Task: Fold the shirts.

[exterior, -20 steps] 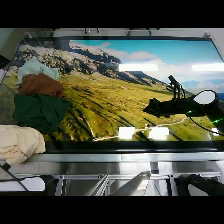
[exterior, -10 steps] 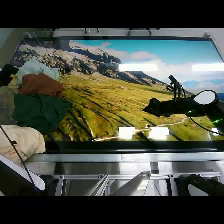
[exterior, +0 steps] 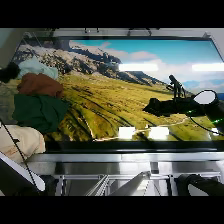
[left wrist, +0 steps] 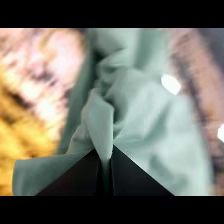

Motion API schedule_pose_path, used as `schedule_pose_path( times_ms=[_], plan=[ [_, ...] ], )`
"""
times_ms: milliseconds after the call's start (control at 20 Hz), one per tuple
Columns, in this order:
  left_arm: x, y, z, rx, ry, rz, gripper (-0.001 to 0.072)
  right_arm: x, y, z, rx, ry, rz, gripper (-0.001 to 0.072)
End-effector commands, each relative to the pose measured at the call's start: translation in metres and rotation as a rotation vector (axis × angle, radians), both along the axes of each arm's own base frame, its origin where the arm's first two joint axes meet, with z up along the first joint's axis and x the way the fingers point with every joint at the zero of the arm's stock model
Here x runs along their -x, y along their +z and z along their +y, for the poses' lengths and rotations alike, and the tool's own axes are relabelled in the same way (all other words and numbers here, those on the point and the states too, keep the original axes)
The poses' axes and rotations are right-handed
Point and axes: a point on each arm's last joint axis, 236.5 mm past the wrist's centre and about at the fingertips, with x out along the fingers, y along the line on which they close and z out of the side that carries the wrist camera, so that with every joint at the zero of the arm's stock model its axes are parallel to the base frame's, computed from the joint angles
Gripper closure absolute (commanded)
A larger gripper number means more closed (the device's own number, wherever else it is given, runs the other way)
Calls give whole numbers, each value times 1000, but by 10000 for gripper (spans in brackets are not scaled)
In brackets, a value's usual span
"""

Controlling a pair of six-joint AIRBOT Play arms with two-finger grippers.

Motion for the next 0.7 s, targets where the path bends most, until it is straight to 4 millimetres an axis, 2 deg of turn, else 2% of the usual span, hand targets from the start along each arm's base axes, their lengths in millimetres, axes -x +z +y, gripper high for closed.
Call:
schedule_pose_path(
  times_ms=[0,100,200,300,350,450,550,650],
  plan=[
    [0,128,-60,21,-180,-229,678,0,0,0,1,0,-1,696],
    [21,223,-130,89,-383,-415,677,0,0,0,1,0,-1,696],
    [59,311,-203,119,-592,-598,678,0,0,0,1,0,-1,696],
    [100,362,-264,89,-748,-669,678,-8,0,-3,8,-26,-24,696],
    [122,375,-293,88,-827,-676,677,-12,1,-5,12,-39,-37,696],
    [166,380,-349,117,-976,-646,677,-16,1,-6,16,-51,-48,696],
    [200,371,-393,193,-1089,-580,678,-20,1,-8,23,-62,-66,696],
    [211,345,-423,246,-1108,-460,678,-20,1,-8,21,-64,-65,695]
  ],
)
